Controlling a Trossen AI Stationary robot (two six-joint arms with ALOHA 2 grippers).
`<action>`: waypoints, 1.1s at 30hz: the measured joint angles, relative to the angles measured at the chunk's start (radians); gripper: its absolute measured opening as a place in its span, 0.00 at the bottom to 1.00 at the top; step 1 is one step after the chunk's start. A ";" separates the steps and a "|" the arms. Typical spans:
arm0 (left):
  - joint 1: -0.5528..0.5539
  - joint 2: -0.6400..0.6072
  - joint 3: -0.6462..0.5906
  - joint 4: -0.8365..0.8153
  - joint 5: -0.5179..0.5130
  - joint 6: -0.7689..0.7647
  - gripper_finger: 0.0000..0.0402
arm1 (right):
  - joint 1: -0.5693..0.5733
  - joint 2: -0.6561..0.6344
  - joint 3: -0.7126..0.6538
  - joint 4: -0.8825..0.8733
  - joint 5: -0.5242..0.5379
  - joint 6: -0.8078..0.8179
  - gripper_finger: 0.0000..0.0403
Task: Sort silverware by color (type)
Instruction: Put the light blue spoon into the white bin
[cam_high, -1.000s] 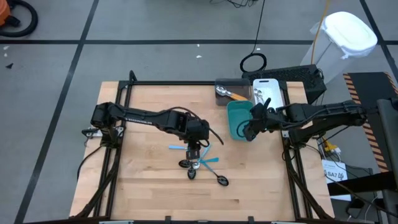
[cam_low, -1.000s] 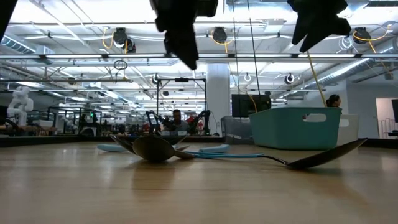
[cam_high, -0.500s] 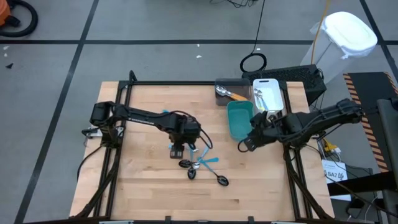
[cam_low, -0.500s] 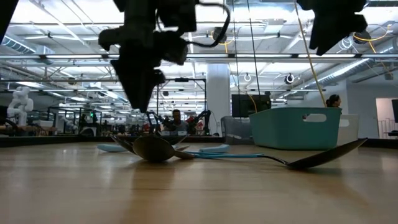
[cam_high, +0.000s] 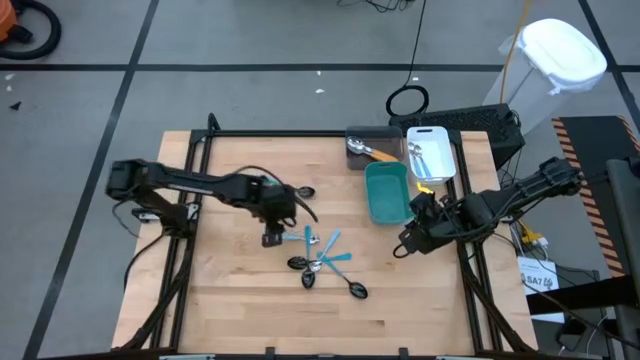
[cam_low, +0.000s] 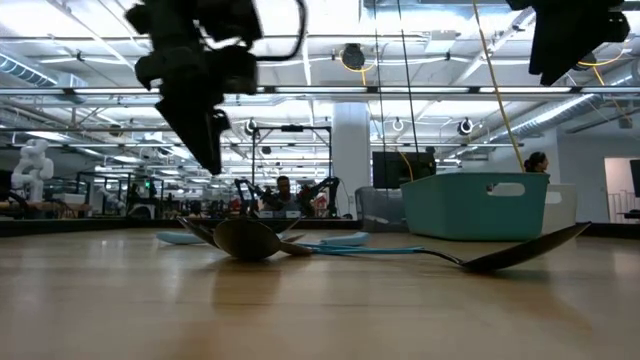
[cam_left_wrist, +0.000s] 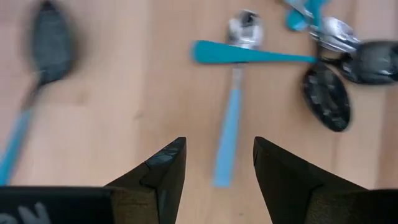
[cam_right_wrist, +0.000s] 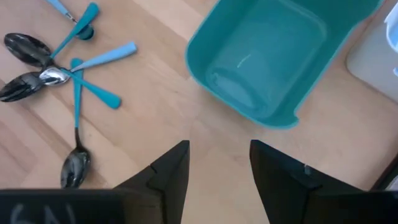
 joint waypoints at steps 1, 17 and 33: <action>0.000 -0.038 -0.030 0.010 -0.026 -0.014 0.46 | 0.010 0.000 0.000 -0.001 0.009 0.013 0.41; -0.018 -0.098 -0.162 0.203 -0.048 0.077 0.46 | 0.027 0.000 0.000 0.093 0.129 0.019 0.41; -0.101 0.061 -0.165 0.340 -0.007 0.075 0.46 | 0.024 0.011 0.000 0.103 0.129 0.018 0.41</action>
